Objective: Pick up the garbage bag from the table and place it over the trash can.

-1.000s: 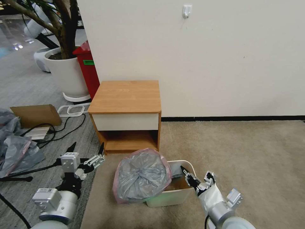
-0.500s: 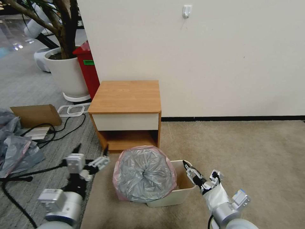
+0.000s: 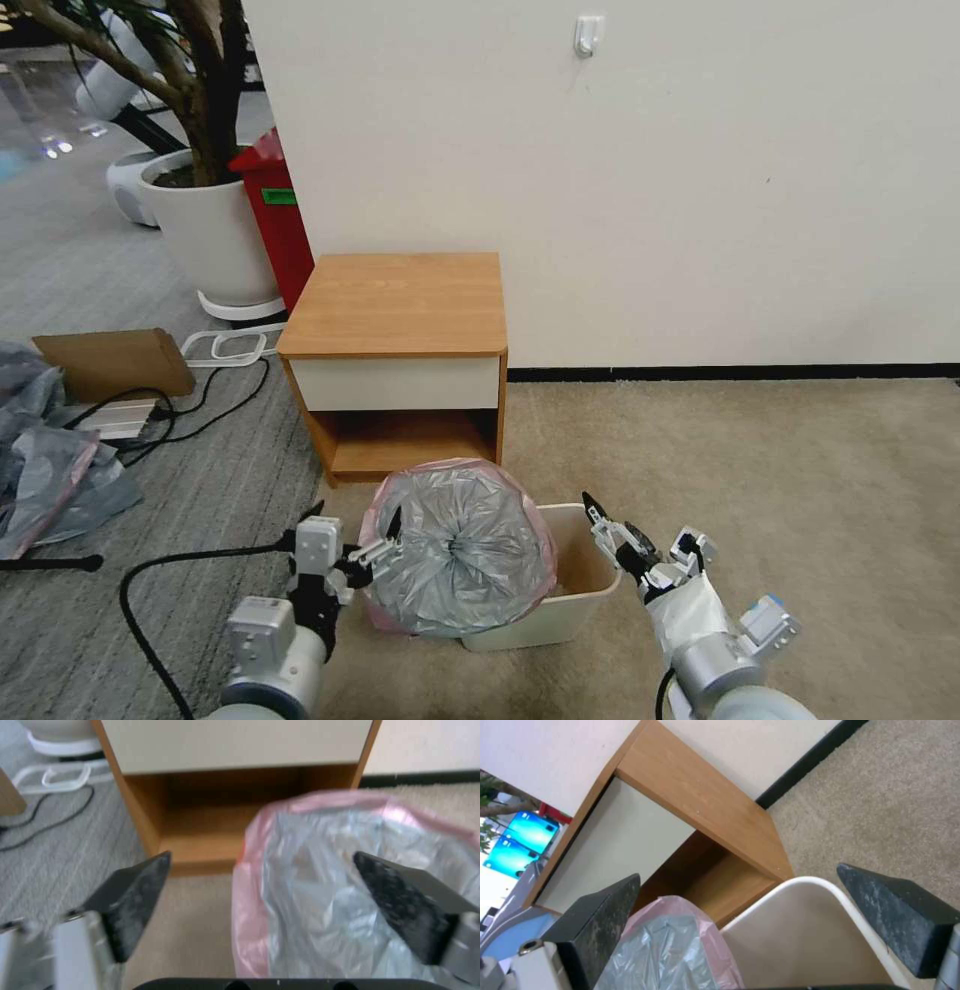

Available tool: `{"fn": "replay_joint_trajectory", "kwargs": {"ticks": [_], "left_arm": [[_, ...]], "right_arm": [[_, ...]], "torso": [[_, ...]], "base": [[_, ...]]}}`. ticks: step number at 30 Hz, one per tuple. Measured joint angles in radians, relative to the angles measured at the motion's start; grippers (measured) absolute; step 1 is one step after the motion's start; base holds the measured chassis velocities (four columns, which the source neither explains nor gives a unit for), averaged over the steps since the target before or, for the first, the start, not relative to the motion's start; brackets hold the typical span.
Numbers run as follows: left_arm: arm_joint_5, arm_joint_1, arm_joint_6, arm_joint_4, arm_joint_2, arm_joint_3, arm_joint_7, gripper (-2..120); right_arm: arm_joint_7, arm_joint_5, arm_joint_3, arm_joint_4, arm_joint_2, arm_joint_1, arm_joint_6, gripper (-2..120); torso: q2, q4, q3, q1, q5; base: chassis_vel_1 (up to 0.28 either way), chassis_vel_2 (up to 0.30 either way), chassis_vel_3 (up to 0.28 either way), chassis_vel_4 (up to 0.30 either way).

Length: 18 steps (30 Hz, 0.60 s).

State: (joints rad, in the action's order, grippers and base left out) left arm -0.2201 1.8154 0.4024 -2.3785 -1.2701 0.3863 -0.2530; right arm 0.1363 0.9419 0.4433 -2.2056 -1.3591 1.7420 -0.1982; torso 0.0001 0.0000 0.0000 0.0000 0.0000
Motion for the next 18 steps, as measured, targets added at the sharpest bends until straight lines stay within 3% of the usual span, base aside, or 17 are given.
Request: {"fn": "replay_joint_trajectory", "kwargs": {"ticks": [8,18], "left_arm": [[-0.005,-0.044,0.012,0.067,0.0,-0.059,-0.026,59],[-0.006,-0.096,0.017,0.134,-0.004,-0.132,-0.051,55]], "right_arm": [[0.001,0.0,-0.007,0.004,-0.013,0.005,0.007,100],[0.009,0.0,-0.024,0.008,-0.028,0.009,0.029,100]], "torso": [[0.0,0.0,0.0,0.0,0.0001],[0.0,0.0,0.0,0.0,0.0]], "base": [[0.0,0.0,0.0,0.0],[0.0,0.0,0.0,0.0]]}}
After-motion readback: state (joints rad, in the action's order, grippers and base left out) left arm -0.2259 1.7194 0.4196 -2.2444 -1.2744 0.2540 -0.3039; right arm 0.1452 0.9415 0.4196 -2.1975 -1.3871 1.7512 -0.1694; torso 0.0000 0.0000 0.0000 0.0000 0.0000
